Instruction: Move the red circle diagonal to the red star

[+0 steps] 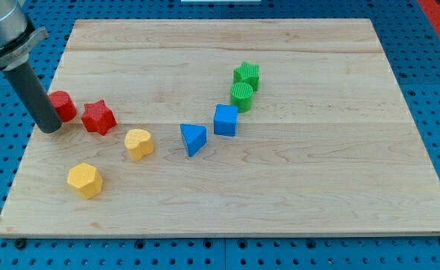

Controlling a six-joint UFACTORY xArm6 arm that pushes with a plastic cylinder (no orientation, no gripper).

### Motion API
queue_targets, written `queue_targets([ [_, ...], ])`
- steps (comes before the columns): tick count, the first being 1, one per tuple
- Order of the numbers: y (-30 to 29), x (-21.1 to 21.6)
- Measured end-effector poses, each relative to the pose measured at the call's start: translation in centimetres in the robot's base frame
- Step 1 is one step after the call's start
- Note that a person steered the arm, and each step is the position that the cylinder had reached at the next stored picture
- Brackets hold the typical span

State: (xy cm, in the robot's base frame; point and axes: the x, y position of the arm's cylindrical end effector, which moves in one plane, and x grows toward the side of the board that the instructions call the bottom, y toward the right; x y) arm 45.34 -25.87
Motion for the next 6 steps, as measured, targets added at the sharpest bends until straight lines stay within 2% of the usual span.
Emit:
queue_targets([
  [1, -1.8, -0.5],
  [2, -1.6, -5.7],
  [4, 4.4, -11.3],
  [5, 4.8, -14.5],
  [6, 10.4, -11.8],
])
